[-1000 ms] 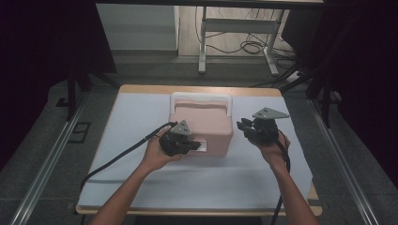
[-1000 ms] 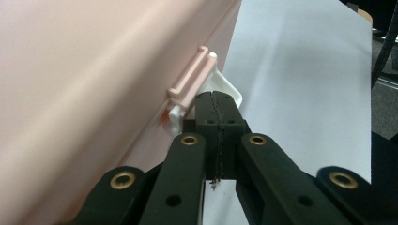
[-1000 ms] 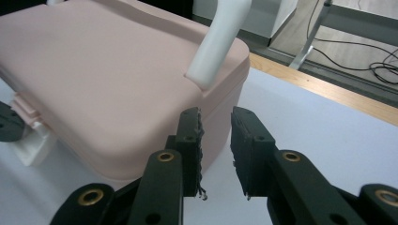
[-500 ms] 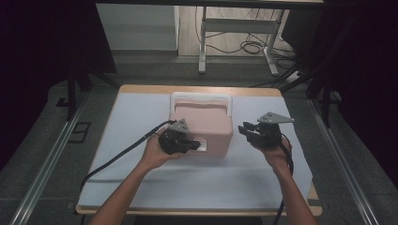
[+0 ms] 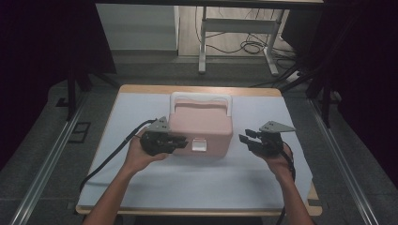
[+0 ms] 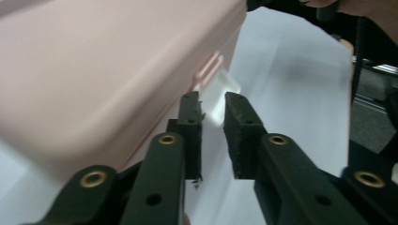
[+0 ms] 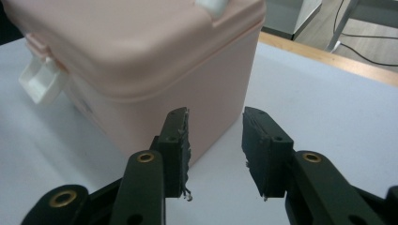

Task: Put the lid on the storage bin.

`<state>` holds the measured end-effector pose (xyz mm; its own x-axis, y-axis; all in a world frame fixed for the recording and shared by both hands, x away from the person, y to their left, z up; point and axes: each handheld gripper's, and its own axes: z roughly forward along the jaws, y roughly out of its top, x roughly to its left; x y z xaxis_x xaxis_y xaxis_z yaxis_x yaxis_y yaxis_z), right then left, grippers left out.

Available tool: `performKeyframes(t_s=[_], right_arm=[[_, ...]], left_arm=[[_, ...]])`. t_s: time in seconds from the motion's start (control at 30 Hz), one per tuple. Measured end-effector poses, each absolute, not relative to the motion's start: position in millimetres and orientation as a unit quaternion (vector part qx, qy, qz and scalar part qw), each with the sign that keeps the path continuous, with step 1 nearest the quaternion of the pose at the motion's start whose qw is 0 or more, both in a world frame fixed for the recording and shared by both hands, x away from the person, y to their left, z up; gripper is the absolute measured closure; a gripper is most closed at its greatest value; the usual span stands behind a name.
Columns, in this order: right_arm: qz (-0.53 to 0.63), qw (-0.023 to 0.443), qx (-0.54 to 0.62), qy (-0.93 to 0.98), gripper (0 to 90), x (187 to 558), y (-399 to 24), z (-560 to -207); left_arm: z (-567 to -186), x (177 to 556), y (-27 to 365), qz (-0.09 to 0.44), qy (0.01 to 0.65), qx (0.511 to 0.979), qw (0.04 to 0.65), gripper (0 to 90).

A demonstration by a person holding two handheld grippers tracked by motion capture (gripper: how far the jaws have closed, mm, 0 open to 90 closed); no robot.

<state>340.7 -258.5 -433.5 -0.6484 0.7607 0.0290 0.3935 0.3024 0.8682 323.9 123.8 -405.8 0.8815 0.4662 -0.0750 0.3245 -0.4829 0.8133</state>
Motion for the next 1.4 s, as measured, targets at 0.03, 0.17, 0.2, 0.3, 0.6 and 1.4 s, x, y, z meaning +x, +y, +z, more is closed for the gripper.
performKeyframes(t_s=[0.03, 0.17, 0.2, 0.3, 0.6, 1.4], right_arm=[[0.460, 0.197, 0.368, 0.784, 59.8, 339.9, -259.6, -435.0], [0.455, 0.187, 0.369, 0.789, 55.0, 337.3, -264.1, -443.2], [0.453, 0.187, 0.369, 0.790, 54.5, 336.6, -265.5, -445.6], [0.449, 0.183, 0.373, 0.791, 52.8, 334.5, -270.4, -452.4], [0.436, 0.173, 0.378, 0.798, 48.2, 328.7, -281.8, -475.6], [0.424, 0.176, 0.397, 0.795, 46.3, 324.2, -295.1, -494.5]], left_arm=[[-407.4, 322.0, 128.1, 0.083, 0.231, 0.858, 0.452, 74.3], [-416.7, 314.8, 146.1, 0.092, 0.253, 0.846, 0.460, 68.0], [-420.8, 312.3, 150.9, 0.095, 0.261, 0.842, 0.463, 67.1], [-430.9, 306.1, 161.0, 0.105, 0.281, 0.837, 0.459, 62.2], [-453.8, 289.9, 184.5, 0.112, 0.318, 0.811, 0.478, 56.4], [-477.6, 293.0, 201.4, 0.110, 0.359, 0.803, 0.462, 54.4]])
